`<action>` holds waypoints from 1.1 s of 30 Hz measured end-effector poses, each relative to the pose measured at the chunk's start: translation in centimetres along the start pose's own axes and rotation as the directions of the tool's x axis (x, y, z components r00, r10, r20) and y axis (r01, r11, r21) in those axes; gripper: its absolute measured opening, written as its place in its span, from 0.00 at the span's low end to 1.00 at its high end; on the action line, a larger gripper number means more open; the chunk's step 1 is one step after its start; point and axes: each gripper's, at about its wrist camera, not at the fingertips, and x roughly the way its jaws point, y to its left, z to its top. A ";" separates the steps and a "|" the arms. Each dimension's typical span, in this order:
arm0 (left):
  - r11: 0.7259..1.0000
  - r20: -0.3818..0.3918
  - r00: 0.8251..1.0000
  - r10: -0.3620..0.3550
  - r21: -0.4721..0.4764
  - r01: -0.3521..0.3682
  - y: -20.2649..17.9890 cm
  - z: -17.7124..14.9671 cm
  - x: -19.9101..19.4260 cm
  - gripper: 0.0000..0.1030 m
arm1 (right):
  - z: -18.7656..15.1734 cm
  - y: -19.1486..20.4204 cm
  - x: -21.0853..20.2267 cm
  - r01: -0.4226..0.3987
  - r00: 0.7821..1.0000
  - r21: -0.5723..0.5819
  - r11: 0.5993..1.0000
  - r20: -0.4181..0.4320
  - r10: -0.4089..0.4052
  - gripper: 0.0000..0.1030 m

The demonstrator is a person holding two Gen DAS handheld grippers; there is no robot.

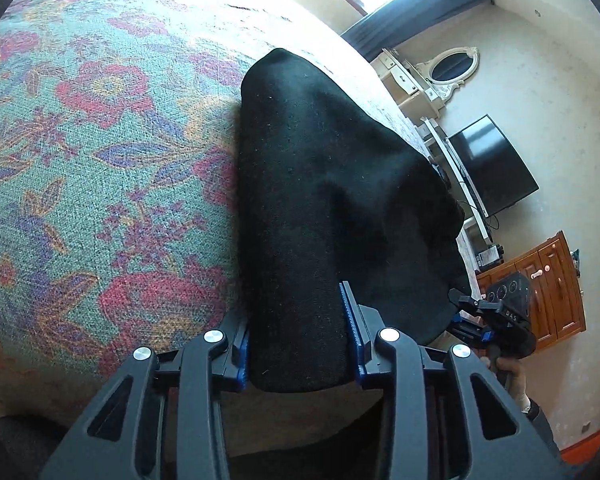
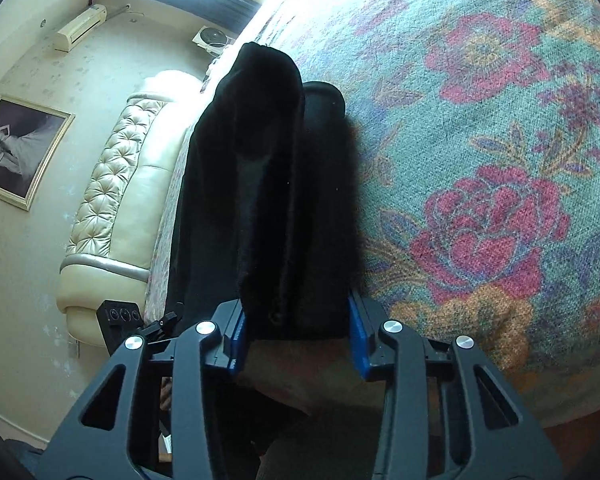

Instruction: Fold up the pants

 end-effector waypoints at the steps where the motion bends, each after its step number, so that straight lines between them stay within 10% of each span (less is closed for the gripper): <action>1: 1.000 -0.005 1.000 -0.005 0.003 0.005 -0.1 0.1 0.0 0.43 | 0.0 -0.7 -0.1 -0.023 1.000 0.024 0.999 -0.010 0.023 0.44; 8: 0.999 0.055 0.998 -0.035 -0.017 0.036 1.1 1.4 -3.5 0.74 | 1.1 -0.6 -3.3 -0.008 1.000 -0.049 0.999 0.028 0.009 0.86; 17: 0.997 -0.009 1.000 0.012 0.077 -0.012 2.5 6.8 1.2 0.78 | 6.7 -0.9 -0.3 -0.048 0.997 -0.048 0.998 0.055 0.051 0.87; 33: 0.992 -0.066 0.990 -0.121 0.035 0.124 2.1 15.2 9.4 0.81 | 13.9 -1.6 4.1 -0.185 0.981 0.009 0.983 0.053 0.184 0.81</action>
